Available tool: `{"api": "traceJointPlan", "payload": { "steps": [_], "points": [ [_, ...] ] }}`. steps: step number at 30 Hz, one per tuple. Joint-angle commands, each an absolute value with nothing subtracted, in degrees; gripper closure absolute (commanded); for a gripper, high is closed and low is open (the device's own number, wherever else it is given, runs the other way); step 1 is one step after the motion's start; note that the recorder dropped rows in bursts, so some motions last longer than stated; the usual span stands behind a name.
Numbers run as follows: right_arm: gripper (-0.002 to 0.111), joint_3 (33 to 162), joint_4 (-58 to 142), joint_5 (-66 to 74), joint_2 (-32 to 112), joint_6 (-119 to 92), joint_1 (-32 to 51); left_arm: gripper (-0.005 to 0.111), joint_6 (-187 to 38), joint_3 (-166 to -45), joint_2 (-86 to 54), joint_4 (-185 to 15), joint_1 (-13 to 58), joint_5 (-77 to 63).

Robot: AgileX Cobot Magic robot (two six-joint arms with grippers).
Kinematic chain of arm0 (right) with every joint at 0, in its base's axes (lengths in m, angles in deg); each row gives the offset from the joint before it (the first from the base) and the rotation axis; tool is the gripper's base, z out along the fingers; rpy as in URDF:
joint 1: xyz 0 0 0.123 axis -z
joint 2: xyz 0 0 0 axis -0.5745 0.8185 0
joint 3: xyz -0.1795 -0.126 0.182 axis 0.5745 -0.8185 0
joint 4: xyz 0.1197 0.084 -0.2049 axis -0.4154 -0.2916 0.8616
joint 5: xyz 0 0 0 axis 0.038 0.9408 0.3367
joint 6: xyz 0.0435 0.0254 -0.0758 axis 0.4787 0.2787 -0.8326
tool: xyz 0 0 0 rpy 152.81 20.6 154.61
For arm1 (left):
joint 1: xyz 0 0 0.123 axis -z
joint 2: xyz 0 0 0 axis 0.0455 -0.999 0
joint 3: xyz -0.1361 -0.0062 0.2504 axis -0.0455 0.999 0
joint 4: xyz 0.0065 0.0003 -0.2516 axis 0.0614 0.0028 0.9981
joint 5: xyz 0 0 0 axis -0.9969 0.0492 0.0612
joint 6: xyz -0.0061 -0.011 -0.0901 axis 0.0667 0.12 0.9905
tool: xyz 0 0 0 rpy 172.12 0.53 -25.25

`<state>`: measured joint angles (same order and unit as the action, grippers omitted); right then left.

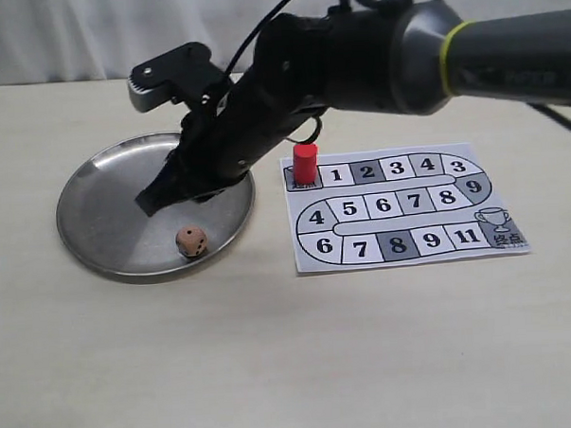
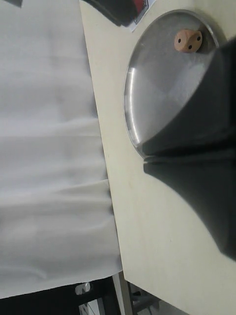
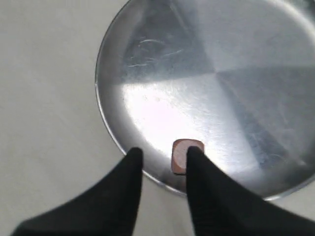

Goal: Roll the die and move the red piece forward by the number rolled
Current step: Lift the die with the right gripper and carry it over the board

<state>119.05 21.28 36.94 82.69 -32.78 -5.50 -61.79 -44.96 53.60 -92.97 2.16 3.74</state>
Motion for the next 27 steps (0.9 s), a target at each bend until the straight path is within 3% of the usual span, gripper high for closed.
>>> {"api": "traceJointPlan", "payload": {
  "steps": [1,5,10,12,17,22,27],
  "points": [
    [0.047,123.31,26.42,37.02,88.52,-24.41,-6.94,0.107,-61.74,-44.86,53.66,-92.84,2.64,3.19],
    [0.027,127.8,29.64,40.05,92.92,-23.36,-6.94,0.107,-61.74,-44.86,53.66,-92.84,2.64,3.19],
    [0.028,128.87,29.64,39.3,96.97,-25.61,-6.94,0.107,-61.74,-44.86,53.66,-92.84,2.64,3.19],
    [0.042,128.87,29.64,38.74,98.4,-27.45,-6.94,0.107,-61.74,-44.86,53.66,-92.84,2.64,3.19],
    [0.103,130.93,31.46,44.02,96.52,-27.26,-6.94,0.107,-61.74,-44.86,53.66,-92.84,2.64,3.19],
    [0.104,135.1,46.26,54.26,81.89,-16.83,-4.67,0.107,-61.74,-44.86,53.66,-92.84,2.64,3.19],
    [0.104,134.7,48.07,62.7,72.13,-12.48,5.4,0.107,-61.74,-44.86,53.66,-92.84,2.64,3.19]
  ]
}}
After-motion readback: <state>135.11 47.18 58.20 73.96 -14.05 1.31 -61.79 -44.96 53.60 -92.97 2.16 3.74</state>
